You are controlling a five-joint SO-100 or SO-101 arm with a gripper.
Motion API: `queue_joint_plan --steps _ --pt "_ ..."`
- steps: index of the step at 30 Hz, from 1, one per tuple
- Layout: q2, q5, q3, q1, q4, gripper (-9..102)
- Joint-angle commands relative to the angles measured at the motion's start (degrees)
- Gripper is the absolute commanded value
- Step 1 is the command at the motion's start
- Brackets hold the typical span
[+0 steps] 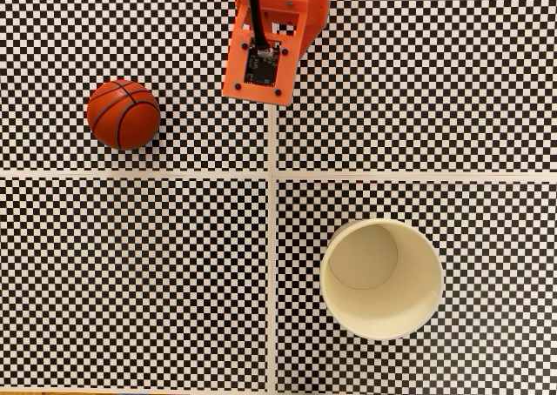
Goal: Grasp basketball and place into cup.
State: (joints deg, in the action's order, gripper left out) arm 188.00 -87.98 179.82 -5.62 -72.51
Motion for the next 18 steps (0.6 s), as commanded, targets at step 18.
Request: queue_joint_plan --steps 18 --pt "0.44 0.18 2.02 -0.26 -0.26 0"
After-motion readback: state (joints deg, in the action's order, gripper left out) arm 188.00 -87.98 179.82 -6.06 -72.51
